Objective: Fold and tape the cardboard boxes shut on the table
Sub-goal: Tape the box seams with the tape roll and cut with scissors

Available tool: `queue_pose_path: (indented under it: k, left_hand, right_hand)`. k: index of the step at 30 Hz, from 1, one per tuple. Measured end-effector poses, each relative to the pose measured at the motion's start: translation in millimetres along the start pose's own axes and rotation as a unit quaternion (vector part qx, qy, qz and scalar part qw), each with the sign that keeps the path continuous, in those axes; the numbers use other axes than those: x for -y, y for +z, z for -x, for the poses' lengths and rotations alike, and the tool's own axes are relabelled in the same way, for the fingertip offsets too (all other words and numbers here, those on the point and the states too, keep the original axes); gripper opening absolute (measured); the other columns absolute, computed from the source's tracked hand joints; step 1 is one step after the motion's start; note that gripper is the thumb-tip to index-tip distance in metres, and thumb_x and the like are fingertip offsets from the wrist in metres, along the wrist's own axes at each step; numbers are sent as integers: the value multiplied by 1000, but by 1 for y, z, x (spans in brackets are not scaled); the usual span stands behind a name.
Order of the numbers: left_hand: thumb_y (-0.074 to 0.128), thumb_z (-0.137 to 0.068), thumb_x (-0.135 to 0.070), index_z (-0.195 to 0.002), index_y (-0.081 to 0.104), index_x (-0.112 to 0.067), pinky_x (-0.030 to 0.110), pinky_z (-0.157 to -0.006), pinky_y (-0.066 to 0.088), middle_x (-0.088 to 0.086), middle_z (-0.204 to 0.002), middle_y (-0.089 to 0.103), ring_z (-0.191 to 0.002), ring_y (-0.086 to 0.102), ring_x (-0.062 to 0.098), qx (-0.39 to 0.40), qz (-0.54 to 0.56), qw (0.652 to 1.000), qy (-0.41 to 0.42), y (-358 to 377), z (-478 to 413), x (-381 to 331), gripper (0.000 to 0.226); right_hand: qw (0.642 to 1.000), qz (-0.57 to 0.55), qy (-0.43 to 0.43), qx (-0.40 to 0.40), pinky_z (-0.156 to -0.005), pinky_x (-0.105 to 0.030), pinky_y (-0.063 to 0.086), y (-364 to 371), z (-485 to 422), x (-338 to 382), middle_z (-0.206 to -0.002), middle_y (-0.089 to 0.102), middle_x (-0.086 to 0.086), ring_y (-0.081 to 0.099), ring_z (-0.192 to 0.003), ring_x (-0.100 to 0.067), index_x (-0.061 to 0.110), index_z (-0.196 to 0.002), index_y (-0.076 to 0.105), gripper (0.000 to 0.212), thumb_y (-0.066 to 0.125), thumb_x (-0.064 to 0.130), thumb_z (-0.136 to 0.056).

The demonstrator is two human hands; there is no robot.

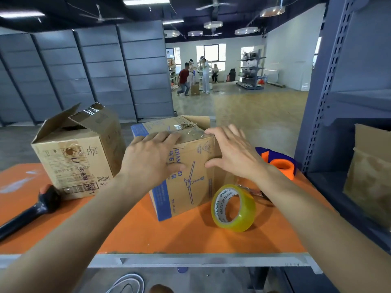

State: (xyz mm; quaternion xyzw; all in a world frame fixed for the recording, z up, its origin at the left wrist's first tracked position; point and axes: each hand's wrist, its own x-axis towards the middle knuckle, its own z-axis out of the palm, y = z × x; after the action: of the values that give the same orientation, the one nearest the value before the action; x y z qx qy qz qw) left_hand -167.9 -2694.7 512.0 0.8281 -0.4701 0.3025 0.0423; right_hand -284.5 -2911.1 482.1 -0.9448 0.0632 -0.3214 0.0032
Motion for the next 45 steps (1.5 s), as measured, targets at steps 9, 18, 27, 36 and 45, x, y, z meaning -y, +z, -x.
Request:
queue_pose_path:
  k: [9, 18, 27, 36, 45]
  left_hand:
    - [39, -103, -60, -146, 55, -27, 33, -107, 40, -5, -146, 58, -133, 55, 19, -32, 159, 986, 43, 4, 5, 27, 57]
    - [40, -98, -50, -149, 50, -31, 32, -114, 38, -9, -152, 51, -143, 43, 10, 7, 223, 972, 74, 3, 3, 40, 55]
    - [62, -101, -28, -142, 60, -19, 37, -111, 46, -4, -142, 61, -136, 52, 11, -46, 252, 963, 85, 8, 6, 37, 42]
    - [50, -106, -29, -141, 61, -22, 17, -106, 37, -8, -141, 62, -136, 52, 7, -52, 237, 965, 96, 12, 7, 41, 37]
    - [63, -99, -28, -142, 60, -13, 29, -117, 37, 0, -142, 61, -137, 51, 11, -30, 292, 950, 105, 7, 9, 50, 46]
  right_hand:
    - [985, -170, 10, -40, -89, -21, 39, -22, -11, 10, -104, 72, 14, 62, -100, -9, 23, -119, 73, 22, 60, 25, -101]
    - [974, -219, 37, -39, -85, -1, 37, -19, -11, 12, -108, 74, 16, 60, -97, 10, 26, -113, 76, 19, 66, 23, -98]
    - [995, -76, -52, -32, -94, -44, 49, -10, -25, 43, -121, 63, 9, 48, -120, -19, 29, -125, 71, 48, 57, 57, -88]
    - [981, -137, -47, -126, -89, -44, 51, 8, -28, 45, -106, 72, 8, 56, -108, -22, 20, -108, 80, 26, 78, 33, -86]
    - [980, -156, -17, -124, -89, -46, 50, 8, -23, 51, -113, 70, 8, 53, -110, -22, 22, -116, 77, 27, 70, 33, -92]
